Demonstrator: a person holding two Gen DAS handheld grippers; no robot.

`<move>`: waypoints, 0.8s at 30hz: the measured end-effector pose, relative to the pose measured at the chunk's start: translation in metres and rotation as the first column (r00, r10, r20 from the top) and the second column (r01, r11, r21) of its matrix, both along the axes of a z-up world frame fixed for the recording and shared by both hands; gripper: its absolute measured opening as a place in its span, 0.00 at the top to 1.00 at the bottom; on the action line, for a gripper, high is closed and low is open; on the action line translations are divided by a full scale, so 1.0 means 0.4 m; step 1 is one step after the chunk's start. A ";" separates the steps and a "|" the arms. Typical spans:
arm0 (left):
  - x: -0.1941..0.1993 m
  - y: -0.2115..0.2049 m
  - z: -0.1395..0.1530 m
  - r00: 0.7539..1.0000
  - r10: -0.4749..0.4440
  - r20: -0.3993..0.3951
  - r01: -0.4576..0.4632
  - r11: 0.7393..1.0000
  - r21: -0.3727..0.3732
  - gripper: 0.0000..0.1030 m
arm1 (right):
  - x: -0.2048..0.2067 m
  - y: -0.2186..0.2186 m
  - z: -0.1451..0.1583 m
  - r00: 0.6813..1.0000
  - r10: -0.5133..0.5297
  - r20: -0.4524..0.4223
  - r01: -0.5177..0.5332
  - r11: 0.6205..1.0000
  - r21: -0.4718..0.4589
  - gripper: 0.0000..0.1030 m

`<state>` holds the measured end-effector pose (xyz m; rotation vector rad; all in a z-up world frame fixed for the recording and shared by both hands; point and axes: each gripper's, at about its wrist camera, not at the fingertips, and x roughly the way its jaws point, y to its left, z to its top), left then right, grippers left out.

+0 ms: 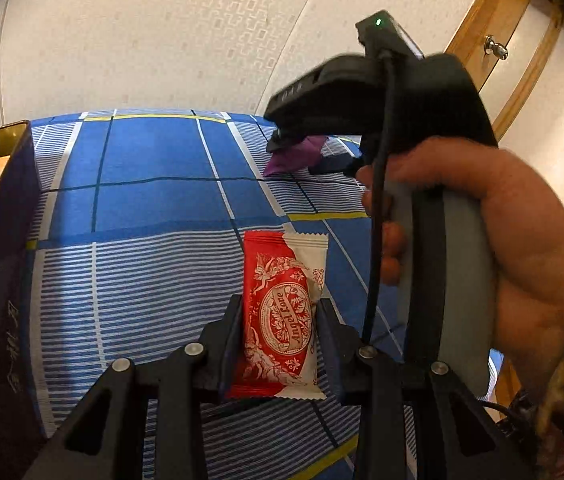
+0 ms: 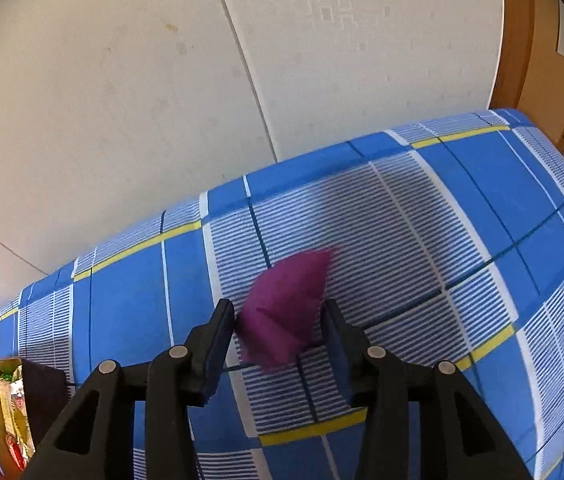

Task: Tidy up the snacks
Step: 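Lift red-and-white candy with left tool while right tool grasps purple sweet, then carry both held sweets over the gold tray with both tools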

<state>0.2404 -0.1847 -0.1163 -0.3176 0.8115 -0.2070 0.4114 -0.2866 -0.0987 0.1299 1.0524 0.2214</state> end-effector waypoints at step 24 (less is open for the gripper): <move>0.019 -0.037 0.004 1.000 0.013 0.000 -0.013 0.998 0.065 0.63 | -0.591 -0.218 0.029 0.906 -0.379 0.189 0.292 0.882 0.370 0.63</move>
